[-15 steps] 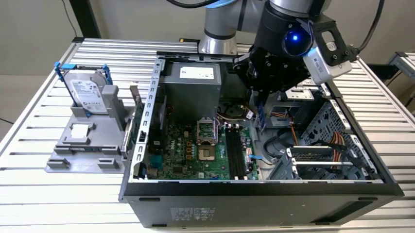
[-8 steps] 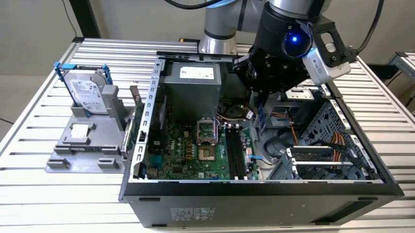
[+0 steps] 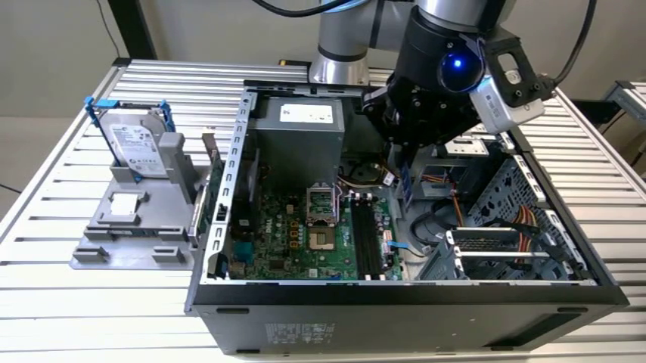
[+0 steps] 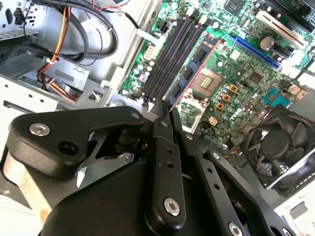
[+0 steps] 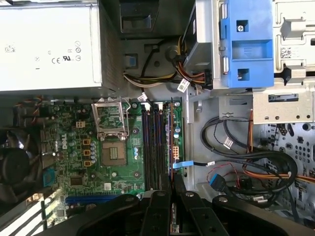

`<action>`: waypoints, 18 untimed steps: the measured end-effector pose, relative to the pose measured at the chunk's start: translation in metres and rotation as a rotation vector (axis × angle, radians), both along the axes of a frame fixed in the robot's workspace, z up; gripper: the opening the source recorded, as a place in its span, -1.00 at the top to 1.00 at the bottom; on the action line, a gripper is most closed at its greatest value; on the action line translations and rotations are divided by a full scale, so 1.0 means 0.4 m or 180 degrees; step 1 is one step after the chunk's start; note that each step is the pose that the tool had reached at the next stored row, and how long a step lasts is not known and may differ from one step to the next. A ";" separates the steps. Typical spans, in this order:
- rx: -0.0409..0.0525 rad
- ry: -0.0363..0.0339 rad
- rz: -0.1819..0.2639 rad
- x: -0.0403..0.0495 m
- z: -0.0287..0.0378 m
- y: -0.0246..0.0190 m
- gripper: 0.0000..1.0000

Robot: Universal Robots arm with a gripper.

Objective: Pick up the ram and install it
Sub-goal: 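Insert the ram into the slot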

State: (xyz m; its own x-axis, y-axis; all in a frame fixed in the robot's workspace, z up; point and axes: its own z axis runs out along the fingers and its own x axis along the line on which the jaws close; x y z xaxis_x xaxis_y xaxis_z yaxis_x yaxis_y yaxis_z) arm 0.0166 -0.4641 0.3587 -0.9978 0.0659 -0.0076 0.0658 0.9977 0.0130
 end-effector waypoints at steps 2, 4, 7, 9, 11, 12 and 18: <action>0.0000 0.0000 0.0000 0.000 -0.001 0.000 1.00; 0.0000 0.0000 0.0000 0.000 -0.003 0.000 1.00; 0.0000 0.0000 0.0000 0.000 -0.005 0.000 1.00; 0.0000 0.0000 0.0000 0.000 -0.006 0.000 1.00; 0.0000 0.0000 0.0000 0.000 -0.007 0.000 1.00; -0.0001 0.0000 0.0000 0.000 -0.008 0.000 1.00; -0.0002 0.0000 0.0000 0.000 -0.012 0.001 1.00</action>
